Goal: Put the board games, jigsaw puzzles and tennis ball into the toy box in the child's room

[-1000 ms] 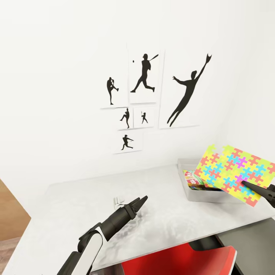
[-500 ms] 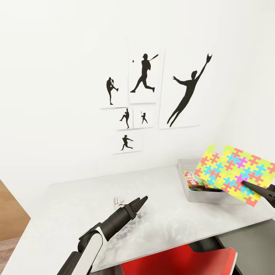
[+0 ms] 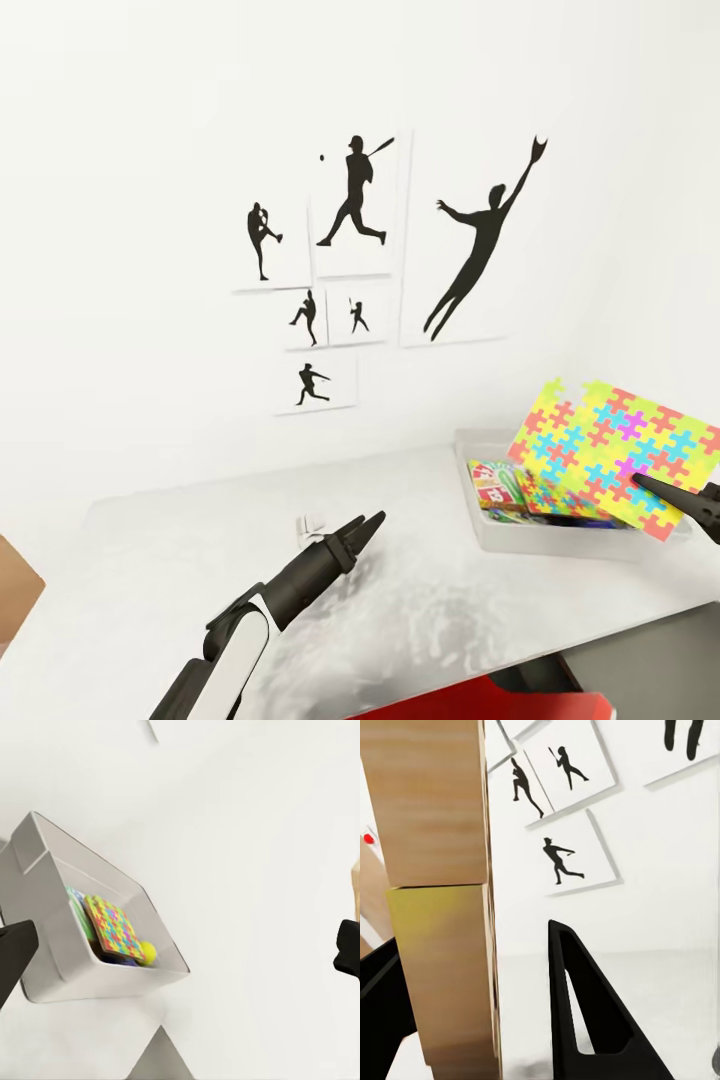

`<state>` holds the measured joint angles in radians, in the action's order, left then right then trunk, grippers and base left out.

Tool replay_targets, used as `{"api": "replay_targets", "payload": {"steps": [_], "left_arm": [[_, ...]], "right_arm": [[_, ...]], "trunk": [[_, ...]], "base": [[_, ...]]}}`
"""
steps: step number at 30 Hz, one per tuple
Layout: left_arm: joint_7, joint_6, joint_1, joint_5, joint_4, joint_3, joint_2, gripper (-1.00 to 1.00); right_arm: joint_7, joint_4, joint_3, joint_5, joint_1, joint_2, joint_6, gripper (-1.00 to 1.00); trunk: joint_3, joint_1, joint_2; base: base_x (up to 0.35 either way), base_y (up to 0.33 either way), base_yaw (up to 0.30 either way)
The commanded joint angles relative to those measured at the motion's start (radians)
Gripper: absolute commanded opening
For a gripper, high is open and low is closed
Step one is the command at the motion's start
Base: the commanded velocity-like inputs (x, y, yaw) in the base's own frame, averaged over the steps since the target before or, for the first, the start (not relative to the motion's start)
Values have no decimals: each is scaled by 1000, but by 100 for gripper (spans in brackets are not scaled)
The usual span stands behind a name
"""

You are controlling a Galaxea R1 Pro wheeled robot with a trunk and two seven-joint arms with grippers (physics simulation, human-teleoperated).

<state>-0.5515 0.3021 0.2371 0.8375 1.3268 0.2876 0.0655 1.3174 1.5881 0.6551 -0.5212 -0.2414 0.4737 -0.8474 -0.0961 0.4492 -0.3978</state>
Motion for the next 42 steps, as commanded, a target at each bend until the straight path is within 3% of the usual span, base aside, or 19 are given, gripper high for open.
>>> {"api": "replay_targets", "payload": {"steps": [1,19,34,38,42], "left_arm": [[-1,9,1,11,0,0,0,100],[-1,5,1,11,0,0,0,100],[-1,6,1,11,0,-1,0,100],[-3,6,1,13,0,-1,-2,100],[-3,6,1,14,0,-1,-2,100]], "right_arm": [[3,-1,0,-3,-1,1,-10,-100],[3,-5,-11,78,-2,-4,44,-100],[3,-3,-11,90,-3,-11,37,-100],[-28,-4,-7,94,-10,-11,-60,-100],[-72,-4,-6,91,-13,-11,-81,-100]], "trunk": [[-2,1,-2],[-2,1,-2],[-1,1,-2],[-1,1,-2],[0,1,-2]], "base": [[74,-67,0],[19,-17,0],[1,0,0],[0,0,0],[0,0,0]]}}
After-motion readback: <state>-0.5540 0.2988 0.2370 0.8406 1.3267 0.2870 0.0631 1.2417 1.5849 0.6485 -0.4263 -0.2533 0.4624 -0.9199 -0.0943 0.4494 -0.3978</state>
